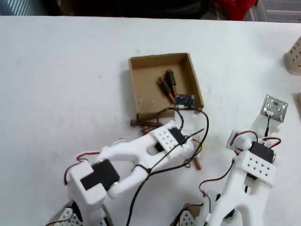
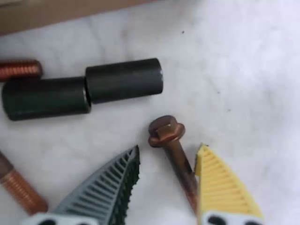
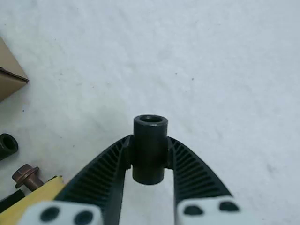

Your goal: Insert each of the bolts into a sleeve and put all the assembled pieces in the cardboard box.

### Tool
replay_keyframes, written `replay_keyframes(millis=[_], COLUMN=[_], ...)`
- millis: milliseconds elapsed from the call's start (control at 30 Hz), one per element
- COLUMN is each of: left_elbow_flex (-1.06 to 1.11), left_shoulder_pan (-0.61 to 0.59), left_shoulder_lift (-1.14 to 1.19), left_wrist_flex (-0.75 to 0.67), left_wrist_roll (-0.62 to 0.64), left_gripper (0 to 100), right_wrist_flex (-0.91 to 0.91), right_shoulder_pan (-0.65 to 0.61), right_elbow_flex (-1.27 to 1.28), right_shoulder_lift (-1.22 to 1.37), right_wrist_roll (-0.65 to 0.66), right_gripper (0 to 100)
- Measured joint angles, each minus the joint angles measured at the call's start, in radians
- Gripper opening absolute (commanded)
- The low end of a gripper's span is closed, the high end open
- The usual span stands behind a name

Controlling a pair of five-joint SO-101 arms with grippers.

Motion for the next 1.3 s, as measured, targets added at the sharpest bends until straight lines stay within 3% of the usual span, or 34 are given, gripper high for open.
replay_keyframes(millis=[100,433,600,767,1000,1300], left_elbow_flex=[0.0,0.0,-0.002,-0.002,0.06,0.27], left_shoulder_pan=[0.0,0.002,-0.009,-0.095,-0.15,-0.206], left_shoulder_lift=[0.0,0.0,-0.009,-0.028,-0.089,-0.245], left_wrist_flex=[0.0,0.031,0.107,0.181,0.201,0.0], left_wrist_roll=[0.0,0.0,-0.066,-0.129,-0.264,-0.305], left_gripper=[4,3,4,3,3,3], right_wrist_flex=[0.0,0.0,0.0,0.0,0.0,-0.026], right_shoulder_pan=[0.0,0.0,0.0,0.0,0.0,-0.048], right_elbow_flex=[0.003,0.003,0.003,0.003,0.003,0.038], right_shoulder_lift=[0.0,0.0,0.0,0.0,0.0,0.0], right_wrist_roll=[0.0,0.0,0.0,0.0,0.0,-0.06], right_gripper=[1.8,1.8,1.8,1.8,1.8,1.7])
